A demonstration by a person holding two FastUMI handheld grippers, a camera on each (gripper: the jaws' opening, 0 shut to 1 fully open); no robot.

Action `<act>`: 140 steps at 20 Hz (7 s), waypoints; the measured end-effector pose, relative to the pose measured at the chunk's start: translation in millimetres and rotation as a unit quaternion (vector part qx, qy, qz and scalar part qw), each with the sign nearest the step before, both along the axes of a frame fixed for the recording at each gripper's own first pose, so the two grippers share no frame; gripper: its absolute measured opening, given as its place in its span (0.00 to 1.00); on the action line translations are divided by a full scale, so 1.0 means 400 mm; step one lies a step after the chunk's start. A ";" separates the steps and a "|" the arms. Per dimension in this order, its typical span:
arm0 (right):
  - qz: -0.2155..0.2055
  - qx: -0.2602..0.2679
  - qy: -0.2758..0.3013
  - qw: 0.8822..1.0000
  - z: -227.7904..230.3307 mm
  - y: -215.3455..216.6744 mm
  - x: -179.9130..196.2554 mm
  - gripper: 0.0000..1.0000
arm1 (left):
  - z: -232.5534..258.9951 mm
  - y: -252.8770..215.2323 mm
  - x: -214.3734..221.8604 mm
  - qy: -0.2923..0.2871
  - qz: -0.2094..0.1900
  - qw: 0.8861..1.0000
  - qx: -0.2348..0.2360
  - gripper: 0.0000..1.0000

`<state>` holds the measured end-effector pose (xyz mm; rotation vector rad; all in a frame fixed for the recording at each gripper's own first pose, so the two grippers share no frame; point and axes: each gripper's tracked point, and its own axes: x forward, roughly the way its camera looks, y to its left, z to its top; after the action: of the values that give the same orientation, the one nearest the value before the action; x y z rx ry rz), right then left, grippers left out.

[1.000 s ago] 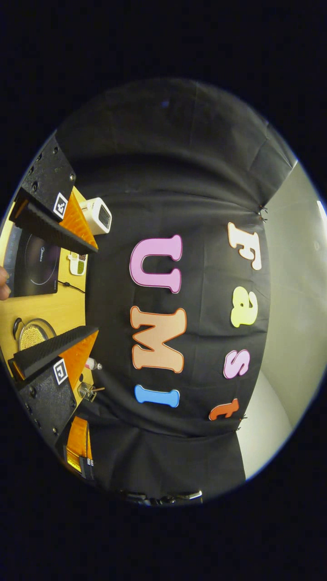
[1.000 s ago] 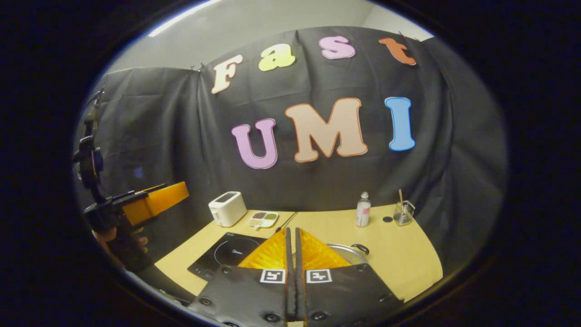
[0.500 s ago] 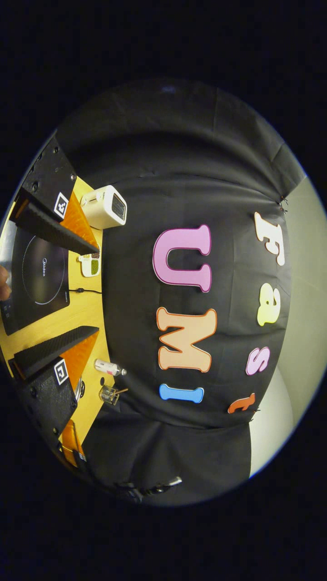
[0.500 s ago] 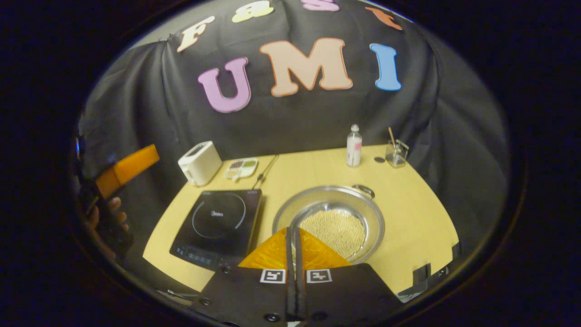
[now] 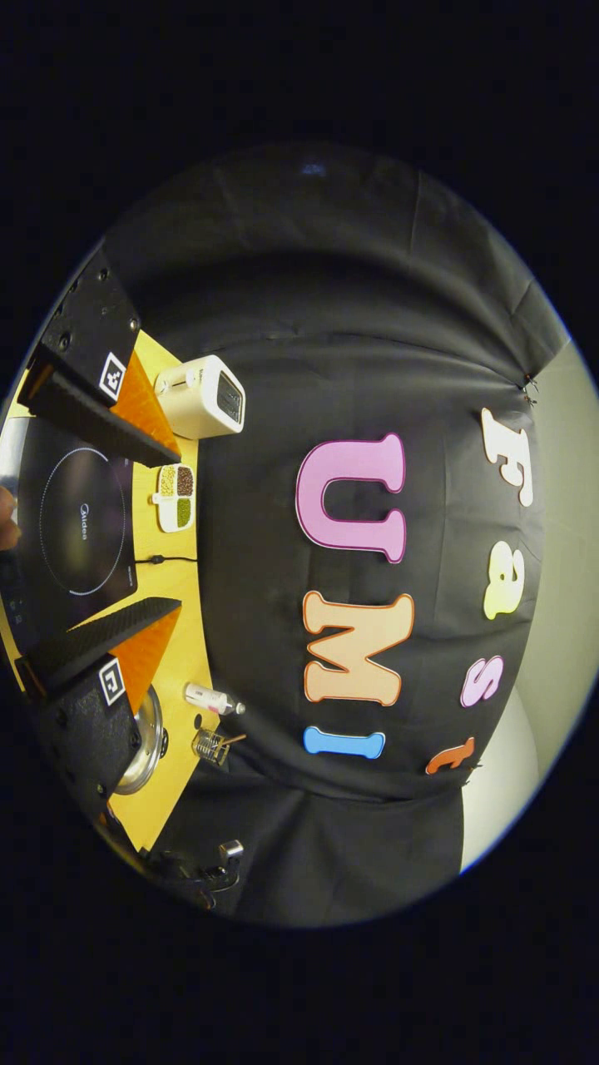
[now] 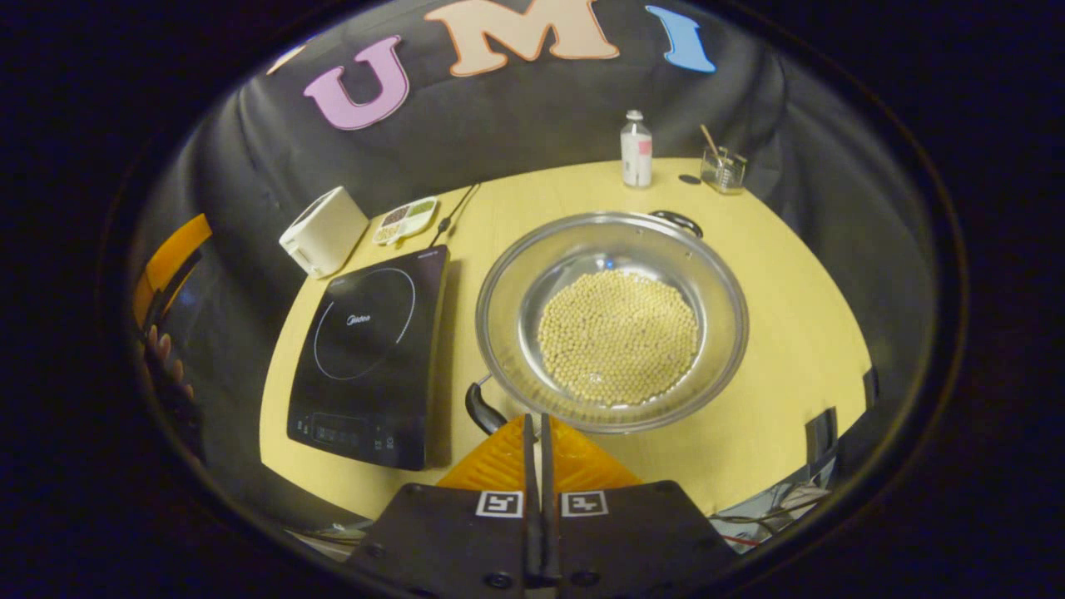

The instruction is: First push the handle of the pot to place it horizontally, then grasp the pot with both hands and set it on the induction cooktop.

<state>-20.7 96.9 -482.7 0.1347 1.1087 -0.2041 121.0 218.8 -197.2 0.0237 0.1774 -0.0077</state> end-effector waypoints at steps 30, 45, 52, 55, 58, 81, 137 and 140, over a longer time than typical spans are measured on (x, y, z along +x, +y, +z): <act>-0.071 0.022 0.056 0.996 -0.174 0.118 0.113 0.00 | -0.029 0.096 -0.057 0.017 0.034 0.999 -0.011 0.96; -0.092 0.094 0.001 0.991 -0.108 0.150 0.177 0.02 | -0.024 0.033 -0.091 0.030 0.005 1.000 -0.007 0.96; -0.035 -0.018 -0.077 0.996 0.005 -0.118 0.163 0.02 | -0.119 -0.127 -0.072 0.093 -0.037 0.995 -0.028 0.96; -0.005 -0.067 -0.111 0.992 0.050 -0.220 0.161 0.02 | -0.181 -0.217 -0.060 0.125 -0.046 0.990 -0.038 0.97; 0.022 -0.094 -0.125 0.987 0.077 -0.323 0.169 0.05 | -0.230 -0.280 -0.048 0.153 -0.035 0.987 -0.035 0.97; 0.094 -0.041 -0.037 0.994 -0.151 -0.633 0.310 0.75 | -0.637 -0.384 0.051 0.366 0.090 0.925 -0.053 0.98; 0.015 -0.027 -0.091 0.995 0.067 -0.110 0.268 0.50 | -0.429 -0.007 -0.015 0.356 -0.021 0.931 -0.075 0.61; 0.027 -0.022 -0.084 0.996 0.054 -0.045 0.296 0.50 | -0.432 0.056 -0.017 0.358 -0.010 0.930 -0.081 0.60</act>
<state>97.8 78.7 -461.0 0.0813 0.9382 -0.1644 114.3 241.1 -370.0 -0.1451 0.9088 -0.0523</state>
